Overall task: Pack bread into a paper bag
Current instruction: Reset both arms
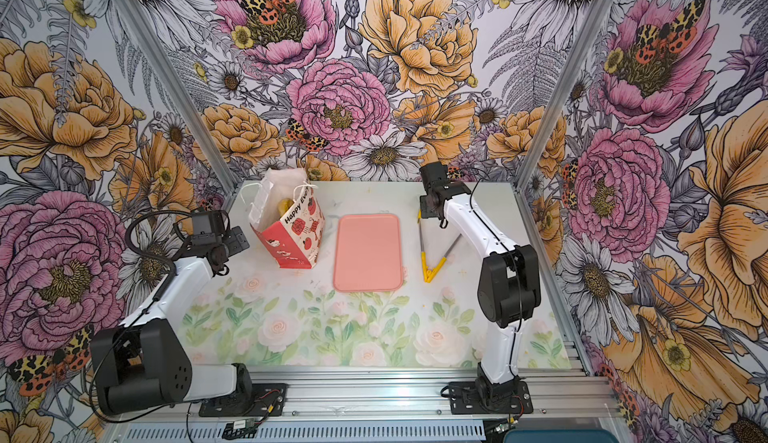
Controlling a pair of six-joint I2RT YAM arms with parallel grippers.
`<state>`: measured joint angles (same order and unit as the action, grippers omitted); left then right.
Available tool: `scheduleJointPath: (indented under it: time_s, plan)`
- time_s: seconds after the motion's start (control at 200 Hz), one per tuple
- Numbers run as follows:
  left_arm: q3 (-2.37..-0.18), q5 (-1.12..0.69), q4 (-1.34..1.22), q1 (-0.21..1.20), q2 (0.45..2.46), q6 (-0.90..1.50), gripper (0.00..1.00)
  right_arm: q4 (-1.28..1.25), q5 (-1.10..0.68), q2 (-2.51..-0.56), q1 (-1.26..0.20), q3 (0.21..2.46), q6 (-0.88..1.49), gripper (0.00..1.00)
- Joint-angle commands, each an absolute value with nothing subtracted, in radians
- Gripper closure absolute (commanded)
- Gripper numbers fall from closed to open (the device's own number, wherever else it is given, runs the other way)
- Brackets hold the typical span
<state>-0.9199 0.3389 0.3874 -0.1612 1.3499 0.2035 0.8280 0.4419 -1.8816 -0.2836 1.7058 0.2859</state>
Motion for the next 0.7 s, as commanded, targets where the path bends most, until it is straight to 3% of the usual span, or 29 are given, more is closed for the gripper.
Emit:
scheduleJointPath:
  time_s: [0.0, 0.255, 0.385, 0.695]
  plan:
    - [-0.881, 0.257, 0.218, -0.143, 1.358, 0.111, 0.01, 0.776, 0.499, -1.823, -0.274, 1.675, 0.244, 0.01]
    - [-0.807, 0.131, 0.104, -0.132, 1.403, 0.033, 0.01, 0.704, 0.525, -1.796, -0.245, 1.603, 0.218, 0.01]
    - [-0.808, 0.074, 0.072, -0.126, 1.436, 0.045, 0.01, 0.549, 0.555, -1.751, -0.243, 1.489, 0.128, 0.01]
    - [-0.766, 0.048, -0.043, -0.080, 1.448, 0.007, 0.01, 0.394, 0.517, -1.728, -0.192, 1.332, 0.069, 0.01]
